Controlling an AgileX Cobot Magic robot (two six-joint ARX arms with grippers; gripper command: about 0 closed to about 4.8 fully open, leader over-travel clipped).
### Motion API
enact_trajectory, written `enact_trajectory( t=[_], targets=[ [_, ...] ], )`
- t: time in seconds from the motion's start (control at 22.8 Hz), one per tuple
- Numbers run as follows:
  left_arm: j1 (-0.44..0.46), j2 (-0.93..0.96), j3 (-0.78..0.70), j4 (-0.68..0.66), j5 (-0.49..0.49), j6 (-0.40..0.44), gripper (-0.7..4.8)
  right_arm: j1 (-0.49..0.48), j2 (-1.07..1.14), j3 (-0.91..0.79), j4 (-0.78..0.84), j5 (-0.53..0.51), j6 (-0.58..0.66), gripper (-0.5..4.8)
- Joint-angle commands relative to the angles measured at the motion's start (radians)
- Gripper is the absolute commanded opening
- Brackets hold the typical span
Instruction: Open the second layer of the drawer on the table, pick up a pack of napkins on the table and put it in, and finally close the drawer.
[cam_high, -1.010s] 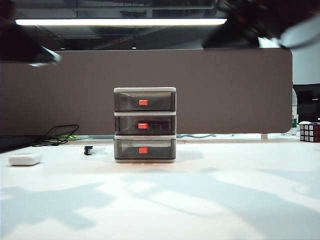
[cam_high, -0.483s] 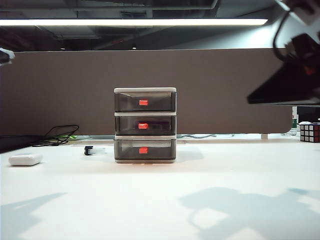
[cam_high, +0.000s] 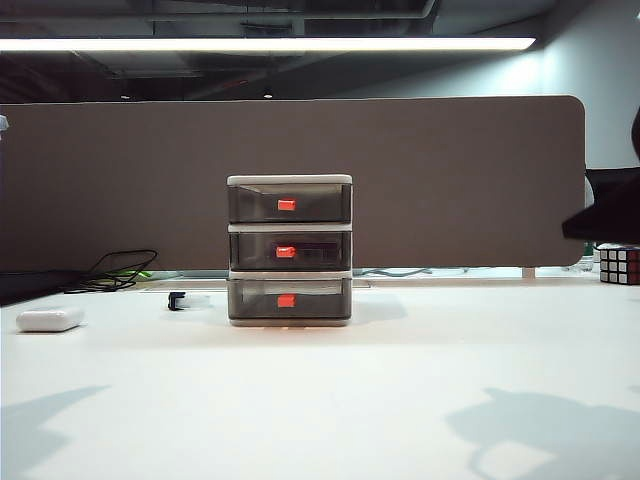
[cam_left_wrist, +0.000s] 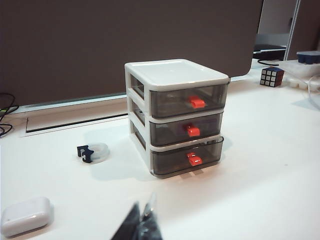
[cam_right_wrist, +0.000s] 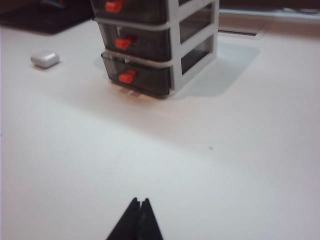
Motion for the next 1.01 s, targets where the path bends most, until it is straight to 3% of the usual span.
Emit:
enact_trajectory(
  t=[0.04,0.31,0.66,1.01],
  targets=[
    [0.0,0.0,0.006,0.014,-0.004,0.008,-0.06,-0.001,-0.03,-0.006,0.004,0.005,-0.03,-0.05],
    [0.007,0.0,0.006,0.023,-0.039,0.055,-0.06,-0.079,-0.084,-0.006,-0.031,-0.004,-0.08,-0.05],
    [0.098,0.0,0.006,0.062,-0.04,0.075,-0.06,-0.373,-0.184,-0.006,-0.072,-0.161,-0.086,-0.05],
    [0.184,0.0,0.006,0.071,0.049,0.105,-0.06,-0.401,-0.3,-0.006,-0.13,-0.13,-0.105,-0.05]
  ],
)
